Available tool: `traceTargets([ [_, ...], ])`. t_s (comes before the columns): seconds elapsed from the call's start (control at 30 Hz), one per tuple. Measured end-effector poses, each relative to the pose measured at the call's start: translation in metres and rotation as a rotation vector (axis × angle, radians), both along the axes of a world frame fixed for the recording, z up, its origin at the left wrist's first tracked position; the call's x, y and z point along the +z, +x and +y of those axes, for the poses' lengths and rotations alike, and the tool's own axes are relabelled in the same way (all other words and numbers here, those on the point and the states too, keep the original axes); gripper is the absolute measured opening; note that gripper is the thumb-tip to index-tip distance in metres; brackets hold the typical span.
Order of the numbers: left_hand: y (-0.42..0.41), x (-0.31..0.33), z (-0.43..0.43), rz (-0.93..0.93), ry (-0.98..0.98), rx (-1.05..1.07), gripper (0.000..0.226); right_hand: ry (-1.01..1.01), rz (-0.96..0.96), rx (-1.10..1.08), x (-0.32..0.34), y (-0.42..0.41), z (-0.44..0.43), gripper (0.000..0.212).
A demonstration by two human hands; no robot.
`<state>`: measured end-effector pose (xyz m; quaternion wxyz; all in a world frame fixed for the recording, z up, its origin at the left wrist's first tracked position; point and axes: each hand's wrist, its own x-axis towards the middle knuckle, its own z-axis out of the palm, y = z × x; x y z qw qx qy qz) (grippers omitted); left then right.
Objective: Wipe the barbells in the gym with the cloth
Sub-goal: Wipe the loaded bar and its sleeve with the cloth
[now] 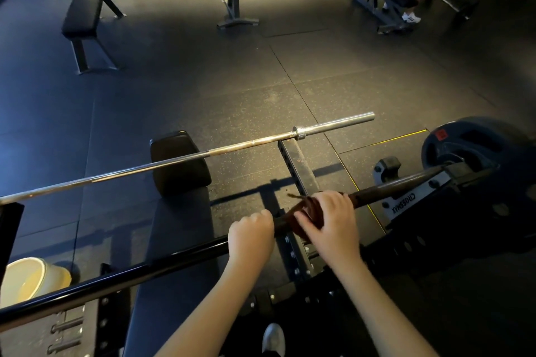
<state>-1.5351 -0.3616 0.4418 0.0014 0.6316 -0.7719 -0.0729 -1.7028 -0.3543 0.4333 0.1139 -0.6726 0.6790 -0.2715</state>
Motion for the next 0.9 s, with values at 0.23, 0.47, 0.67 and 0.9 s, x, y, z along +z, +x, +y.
traceTargets([
  [0.23, 0.016, 0.026, -0.031, 0.273, 0.643, -0.091, 0.035, 0.05, -0.043, -0.268, 0.016, -0.033, -0.026, 0.015],
  [0.47, 0.007, 0.022, -0.042, 0.279, 0.911, -0.017, 0.015, 0.014, -0.043, 0.085, 0.003, -0.01, 0.002, 0.025],
  [0.67, 0.005, 0.016, -0.022, 0.057, 0.378, -0.033, 0.026, 0.062, -0.033, -0.385, 0.014, -0.037, -0.026, 0.027],
  [0.9, -0.002, -0.001, -0.001, 0.002, -0.059, -0.007, 0.018, -0.046, -0.012, 0.114, 0.005, 0.014, -0.002, 0.027],
])
